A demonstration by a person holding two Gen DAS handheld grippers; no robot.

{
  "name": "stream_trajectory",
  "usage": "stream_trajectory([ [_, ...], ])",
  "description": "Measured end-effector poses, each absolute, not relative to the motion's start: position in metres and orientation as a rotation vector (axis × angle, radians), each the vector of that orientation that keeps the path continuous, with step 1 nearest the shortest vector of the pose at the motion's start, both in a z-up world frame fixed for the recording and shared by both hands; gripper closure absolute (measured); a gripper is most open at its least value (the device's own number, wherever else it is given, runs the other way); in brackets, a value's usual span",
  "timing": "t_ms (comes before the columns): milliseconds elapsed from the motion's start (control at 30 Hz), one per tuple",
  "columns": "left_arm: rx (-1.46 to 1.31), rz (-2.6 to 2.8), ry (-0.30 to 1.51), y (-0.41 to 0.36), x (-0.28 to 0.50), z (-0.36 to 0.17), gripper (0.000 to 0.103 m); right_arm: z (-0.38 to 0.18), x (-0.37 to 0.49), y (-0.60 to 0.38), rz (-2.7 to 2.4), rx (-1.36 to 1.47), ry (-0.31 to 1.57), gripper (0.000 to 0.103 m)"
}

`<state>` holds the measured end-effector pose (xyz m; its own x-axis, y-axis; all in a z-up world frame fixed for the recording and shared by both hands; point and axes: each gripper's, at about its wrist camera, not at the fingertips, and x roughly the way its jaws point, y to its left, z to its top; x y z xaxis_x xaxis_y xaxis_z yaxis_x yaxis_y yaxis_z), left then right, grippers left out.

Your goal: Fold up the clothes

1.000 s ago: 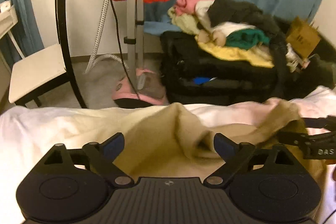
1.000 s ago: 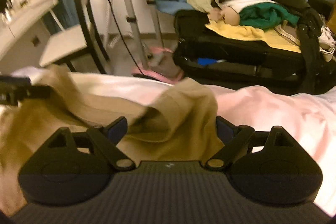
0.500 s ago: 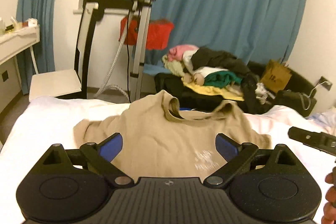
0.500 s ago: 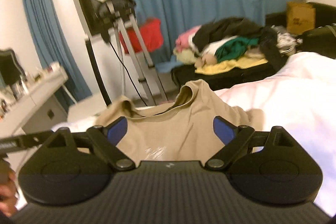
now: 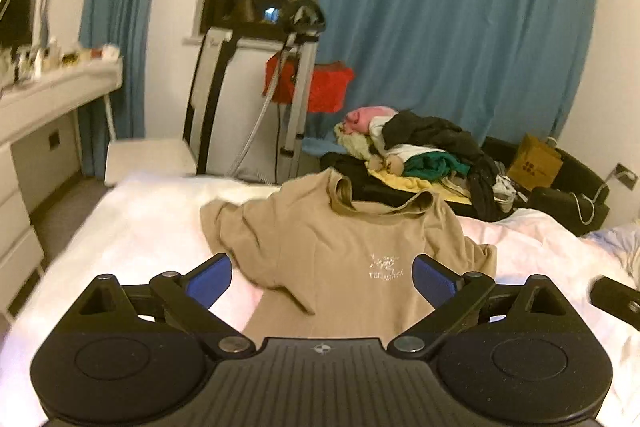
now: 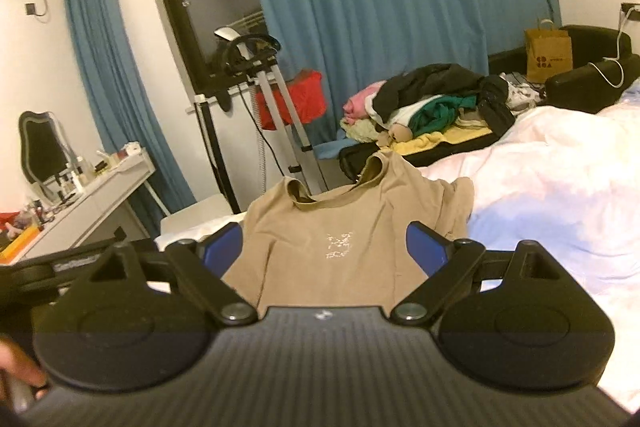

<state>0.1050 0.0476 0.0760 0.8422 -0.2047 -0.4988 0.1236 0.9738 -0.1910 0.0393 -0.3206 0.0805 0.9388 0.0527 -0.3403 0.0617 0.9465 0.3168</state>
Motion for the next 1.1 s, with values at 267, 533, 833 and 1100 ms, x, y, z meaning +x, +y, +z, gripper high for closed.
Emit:
stream_trajectory([
  [267,-0.488,-0.106,0.696,0.103,0.155,0.022,0.006,0.011,0.021,-0.36,-0.009,0.419,0.371,0.013],
  [533,-0.838,-0.037,0.683,0.183,0.229,-0.039,0.013,-0.046,0.037,-0.378,0.041,0.459,0.429,0.013],
  [833,-0.878,0.04,0.672,0.188,0.311,-0.109,0.05,-0.076,0.09,-0.356,0.121,0.408,0.473,0.013],
  [1100,-0.654,0.094,0.719,0.189,0.366,-0.092,0.099,-0.109,0.117,-0.371,0.042,0.438,0.534,0.013],
])
